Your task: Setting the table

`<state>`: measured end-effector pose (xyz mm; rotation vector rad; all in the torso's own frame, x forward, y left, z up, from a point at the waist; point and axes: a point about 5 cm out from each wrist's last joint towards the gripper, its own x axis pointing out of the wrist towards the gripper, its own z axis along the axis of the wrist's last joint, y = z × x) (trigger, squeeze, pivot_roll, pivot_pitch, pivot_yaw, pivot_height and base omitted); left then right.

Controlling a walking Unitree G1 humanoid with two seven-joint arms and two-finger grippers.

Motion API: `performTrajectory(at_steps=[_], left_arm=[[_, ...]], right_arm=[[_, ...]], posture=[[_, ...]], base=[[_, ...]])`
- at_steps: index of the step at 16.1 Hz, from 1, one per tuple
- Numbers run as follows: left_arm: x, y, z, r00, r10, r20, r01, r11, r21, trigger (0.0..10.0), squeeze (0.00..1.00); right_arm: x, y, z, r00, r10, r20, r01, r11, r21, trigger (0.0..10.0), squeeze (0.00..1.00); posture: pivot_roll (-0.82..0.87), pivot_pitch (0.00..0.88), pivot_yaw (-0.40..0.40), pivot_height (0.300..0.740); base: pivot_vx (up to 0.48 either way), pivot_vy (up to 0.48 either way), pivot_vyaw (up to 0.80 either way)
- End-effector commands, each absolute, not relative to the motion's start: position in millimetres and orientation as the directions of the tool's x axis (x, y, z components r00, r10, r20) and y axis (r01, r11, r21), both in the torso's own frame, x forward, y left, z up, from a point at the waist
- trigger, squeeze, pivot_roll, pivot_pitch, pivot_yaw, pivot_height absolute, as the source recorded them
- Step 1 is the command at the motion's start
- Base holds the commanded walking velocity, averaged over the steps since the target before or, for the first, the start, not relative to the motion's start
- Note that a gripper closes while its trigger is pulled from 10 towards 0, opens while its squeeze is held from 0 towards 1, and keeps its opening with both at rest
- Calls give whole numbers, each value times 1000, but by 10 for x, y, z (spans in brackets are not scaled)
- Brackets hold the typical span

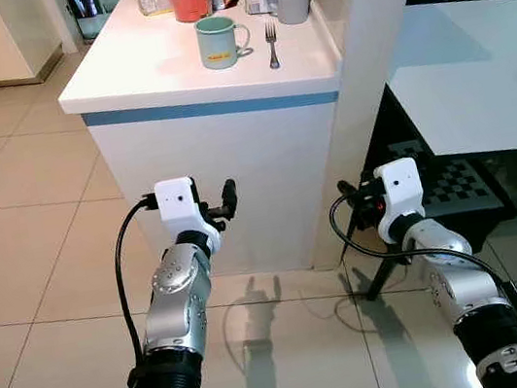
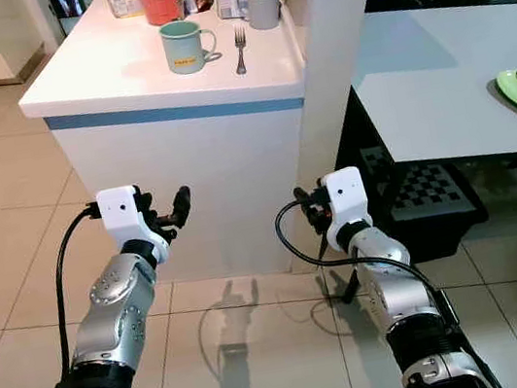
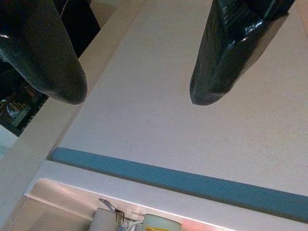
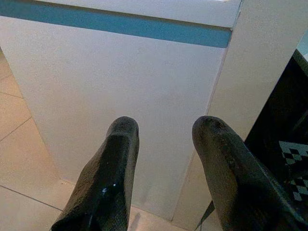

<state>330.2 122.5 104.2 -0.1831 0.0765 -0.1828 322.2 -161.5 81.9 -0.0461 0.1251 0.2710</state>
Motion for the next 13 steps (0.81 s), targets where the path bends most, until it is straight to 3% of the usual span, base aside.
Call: performTrajectory(at_steps=[1,13], left_arm=[[3331,1189,1083,978,-204,-47,192,963,-189,10000,0],[3324,1201,1080,976,-210,-55,201,970,-136,10000,0]], right_arm=[[3252,-1644,880,962,249,-111,-254,967,-25,10000,0],[3260,-1563,860,959,263,-108,-265,964,-12,10000,0]], posture=[[-25,0,-27,740],[-10,0,-18,740]], base=[[0,0,0],[0,0,0]])
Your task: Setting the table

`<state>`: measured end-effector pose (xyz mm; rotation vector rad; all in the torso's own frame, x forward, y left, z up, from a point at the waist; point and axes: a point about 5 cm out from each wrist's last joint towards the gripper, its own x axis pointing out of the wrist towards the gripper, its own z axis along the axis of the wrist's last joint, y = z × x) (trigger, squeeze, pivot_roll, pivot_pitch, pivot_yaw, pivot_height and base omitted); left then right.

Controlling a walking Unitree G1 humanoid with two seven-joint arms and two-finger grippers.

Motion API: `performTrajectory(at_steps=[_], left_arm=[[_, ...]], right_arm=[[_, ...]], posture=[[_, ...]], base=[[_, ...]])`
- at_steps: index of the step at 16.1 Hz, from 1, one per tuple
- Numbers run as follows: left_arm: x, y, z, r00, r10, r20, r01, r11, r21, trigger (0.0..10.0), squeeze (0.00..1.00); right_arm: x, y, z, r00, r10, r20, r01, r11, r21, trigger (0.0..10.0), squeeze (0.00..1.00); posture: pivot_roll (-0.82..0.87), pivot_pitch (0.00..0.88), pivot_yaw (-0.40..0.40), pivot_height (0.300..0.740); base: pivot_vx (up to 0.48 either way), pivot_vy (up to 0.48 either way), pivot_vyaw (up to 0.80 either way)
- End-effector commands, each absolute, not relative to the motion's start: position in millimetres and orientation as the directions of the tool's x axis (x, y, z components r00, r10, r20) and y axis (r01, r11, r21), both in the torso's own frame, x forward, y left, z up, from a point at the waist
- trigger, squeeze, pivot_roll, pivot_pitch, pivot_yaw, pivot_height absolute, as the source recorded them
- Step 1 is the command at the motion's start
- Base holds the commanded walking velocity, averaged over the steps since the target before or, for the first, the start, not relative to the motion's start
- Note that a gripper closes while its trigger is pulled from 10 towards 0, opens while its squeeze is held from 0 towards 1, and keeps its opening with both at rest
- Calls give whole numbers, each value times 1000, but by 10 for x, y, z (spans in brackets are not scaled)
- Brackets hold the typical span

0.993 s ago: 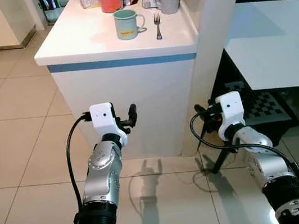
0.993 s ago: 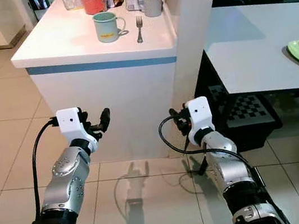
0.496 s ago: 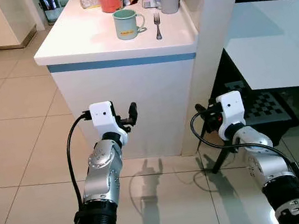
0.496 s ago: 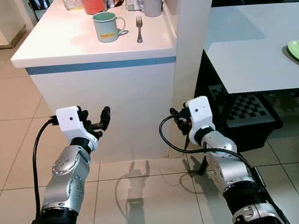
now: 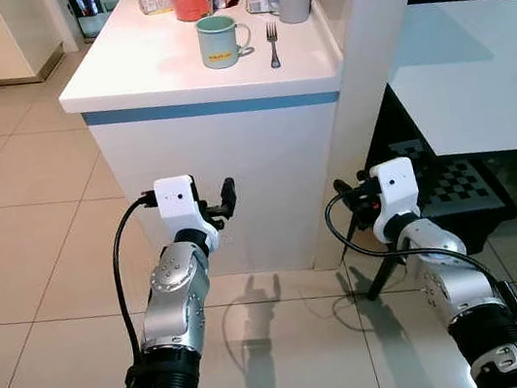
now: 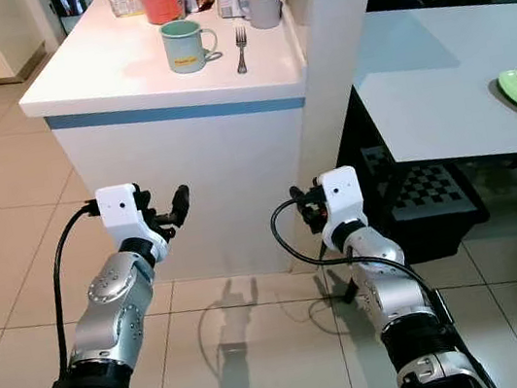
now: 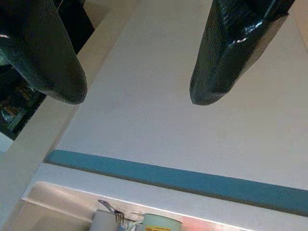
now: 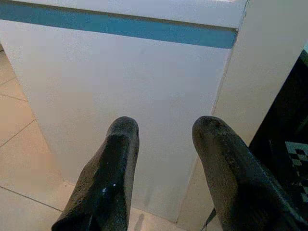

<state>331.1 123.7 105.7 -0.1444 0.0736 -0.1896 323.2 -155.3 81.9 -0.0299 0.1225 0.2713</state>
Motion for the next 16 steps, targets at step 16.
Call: performTrajectory(at_steps=[16], left_arm=[[3329,1210,1273,975,-202,88,212,969,-125,10000,0]], right_arm=[[3285,-1627,1017,978,210,18,-209,977,-53,10000,0]], posture=[[-11,0,-20,740]], base=[[0,0,0]])
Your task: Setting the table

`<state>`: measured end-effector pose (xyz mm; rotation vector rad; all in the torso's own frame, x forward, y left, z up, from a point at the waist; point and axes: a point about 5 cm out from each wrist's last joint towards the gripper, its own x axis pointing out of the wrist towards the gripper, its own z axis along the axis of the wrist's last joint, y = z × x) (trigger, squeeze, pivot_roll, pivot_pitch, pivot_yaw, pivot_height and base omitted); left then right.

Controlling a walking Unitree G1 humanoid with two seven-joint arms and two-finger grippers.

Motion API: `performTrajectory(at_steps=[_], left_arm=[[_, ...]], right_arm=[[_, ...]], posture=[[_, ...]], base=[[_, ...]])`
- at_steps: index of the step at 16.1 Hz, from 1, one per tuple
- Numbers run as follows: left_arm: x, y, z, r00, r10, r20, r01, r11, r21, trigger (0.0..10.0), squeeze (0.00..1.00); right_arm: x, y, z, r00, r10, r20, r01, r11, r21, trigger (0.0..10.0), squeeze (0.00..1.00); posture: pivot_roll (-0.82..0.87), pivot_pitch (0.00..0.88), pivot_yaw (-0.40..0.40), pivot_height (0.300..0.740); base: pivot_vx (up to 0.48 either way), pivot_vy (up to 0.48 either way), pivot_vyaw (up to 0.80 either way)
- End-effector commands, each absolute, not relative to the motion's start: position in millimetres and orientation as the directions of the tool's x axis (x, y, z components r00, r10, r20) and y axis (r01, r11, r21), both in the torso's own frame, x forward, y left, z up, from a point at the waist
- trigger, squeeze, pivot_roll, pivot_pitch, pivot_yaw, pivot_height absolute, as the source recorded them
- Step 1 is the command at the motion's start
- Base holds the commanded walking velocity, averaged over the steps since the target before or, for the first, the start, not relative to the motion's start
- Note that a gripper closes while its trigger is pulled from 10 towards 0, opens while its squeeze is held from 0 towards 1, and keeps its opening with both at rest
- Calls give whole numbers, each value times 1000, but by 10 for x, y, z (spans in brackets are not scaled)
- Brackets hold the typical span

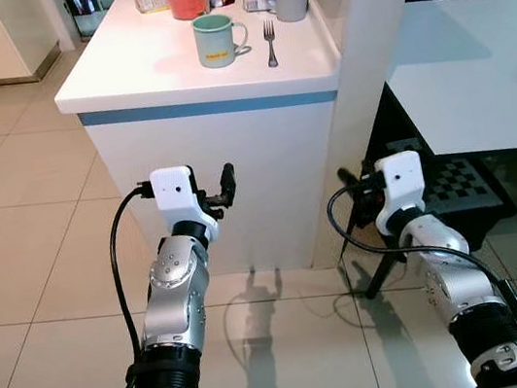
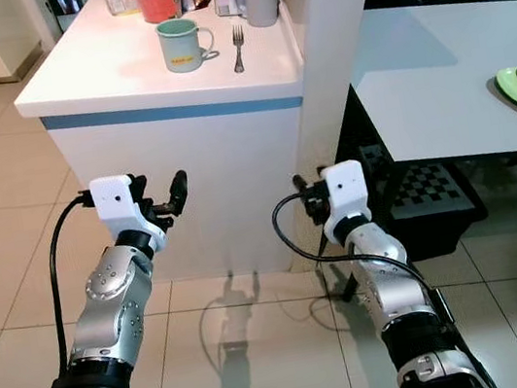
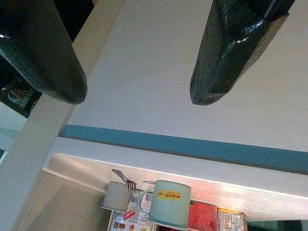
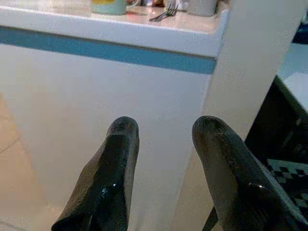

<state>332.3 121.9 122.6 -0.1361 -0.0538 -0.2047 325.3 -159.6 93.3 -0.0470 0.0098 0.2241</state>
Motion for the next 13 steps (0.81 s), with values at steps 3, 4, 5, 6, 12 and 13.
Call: performTrajectory(at_steps=[3,4,5,6,12,13], left_arm=[[3317,1223,1298,975,-189,117,204,970,-131,10000,0],[3313,1230,1294,975,-189,118,203,972,-121,10000,0],[3309,1241,1283,975,-193,114,206,971,-120,10000,0],[3302,1274,1263,975,-195,105,207,970,-124,10000,0],[3316,1318,1247,979,-183,89,193,974,-122,10000,0],[3314,1317,1240,979,-183,86,193,974,-119,10000,0]], right_arm=[[3319,-1638,1154,980,178,92,-174,984,-43,10000,0],[3325,-1655,1158,981,169,94,-166,985,-40,10000,0],[3325,-1682,1141,984,159,84,-157,987,-31,10000,0],[3318,-1720,1103,988,146,60,-145,989,-13,10000,0],[3322,-1704,987,991,130,-11,-130,991,-28,10000,1000],[3324,-1702,984,991,130,-14,-130,991,-33,10000,1000]], posture=[[-13,0,-21,740],[-13,0,-21,740],[-13,0,-23,740],[-12,0,-24,740],[-9,0,-29,740],[-9,0,-29,740]], base=[[0,0,0],[0,0,0],[0,0,0],[0,0,0],[0,0,0],[0,0,0]])
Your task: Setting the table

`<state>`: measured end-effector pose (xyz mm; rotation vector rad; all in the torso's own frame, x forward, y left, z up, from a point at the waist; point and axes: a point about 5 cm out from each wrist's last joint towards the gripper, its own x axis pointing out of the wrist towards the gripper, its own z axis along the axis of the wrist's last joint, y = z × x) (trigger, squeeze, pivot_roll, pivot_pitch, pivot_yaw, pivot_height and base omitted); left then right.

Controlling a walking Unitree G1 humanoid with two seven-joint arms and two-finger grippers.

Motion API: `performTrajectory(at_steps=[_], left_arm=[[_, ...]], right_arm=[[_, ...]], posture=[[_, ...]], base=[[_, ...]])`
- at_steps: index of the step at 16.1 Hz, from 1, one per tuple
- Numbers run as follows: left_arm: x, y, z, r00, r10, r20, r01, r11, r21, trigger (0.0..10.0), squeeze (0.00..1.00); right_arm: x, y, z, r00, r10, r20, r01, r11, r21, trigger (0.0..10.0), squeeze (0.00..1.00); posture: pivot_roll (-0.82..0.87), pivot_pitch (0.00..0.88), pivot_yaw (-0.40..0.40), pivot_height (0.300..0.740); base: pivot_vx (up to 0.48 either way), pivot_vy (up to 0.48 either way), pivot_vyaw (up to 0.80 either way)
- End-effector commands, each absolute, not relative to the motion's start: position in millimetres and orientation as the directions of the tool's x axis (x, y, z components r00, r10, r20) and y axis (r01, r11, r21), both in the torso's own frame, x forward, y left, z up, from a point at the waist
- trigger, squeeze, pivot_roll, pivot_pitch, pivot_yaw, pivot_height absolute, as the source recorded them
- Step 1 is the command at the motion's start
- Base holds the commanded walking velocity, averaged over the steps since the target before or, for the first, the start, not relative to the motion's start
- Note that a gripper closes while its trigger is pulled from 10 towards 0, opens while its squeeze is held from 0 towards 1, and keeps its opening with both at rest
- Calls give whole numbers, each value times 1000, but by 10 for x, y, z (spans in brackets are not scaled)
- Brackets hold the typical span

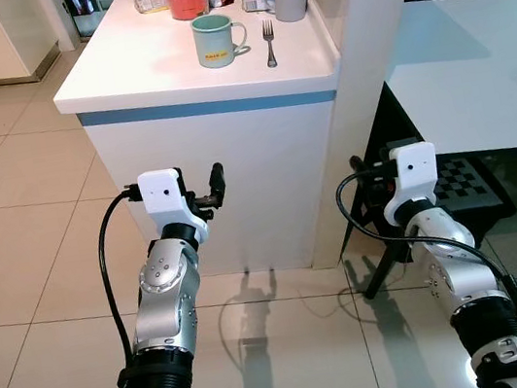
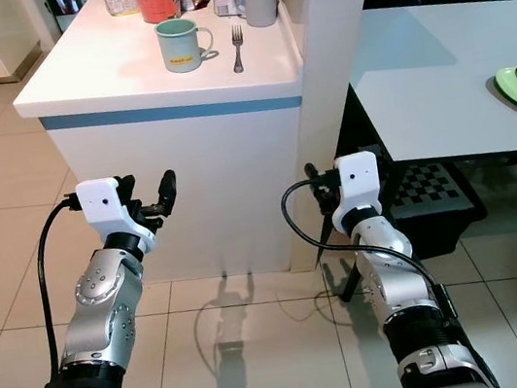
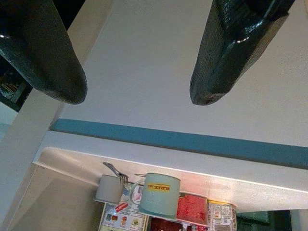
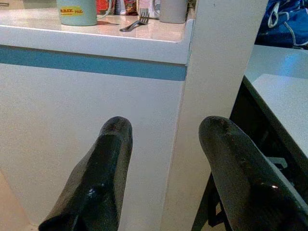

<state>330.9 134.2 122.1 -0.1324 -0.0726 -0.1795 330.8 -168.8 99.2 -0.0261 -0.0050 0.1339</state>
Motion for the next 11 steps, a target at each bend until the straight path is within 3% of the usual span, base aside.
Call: performTrajectory(at_steps=[1,8,9,11], left_arm=[[3313,1319,1236,980,-183,84,192,974,-117,10000,0],[3314,1282,1213,979,-194,68,200,975,-101,10000,0],[3312,1286,1209,979,-193,68,199,975,-96,10000,0],[3307,1287,1205,979,-194,67,199,976,-88,10000,0]], right_arm=[[3326,-1703,983,992,128,-14,-129,991,-35,10000,1000],[3333,-1727,995,994,110,-15,-111,989,-96,10000,1000],[3333,-1731,991,994,108,-15,-109,987,-115,10000,0],[3327,-1724,992,993,117,-4,-116,986,-118,10000,0]], posture=[[-9,0,-31,740],[-11,0,-28,740],[-11,0,-27,740],[-10,0,-29,740]], base=[[0,0,0],[0,0,0],[0,0,0],[0,0,0]])
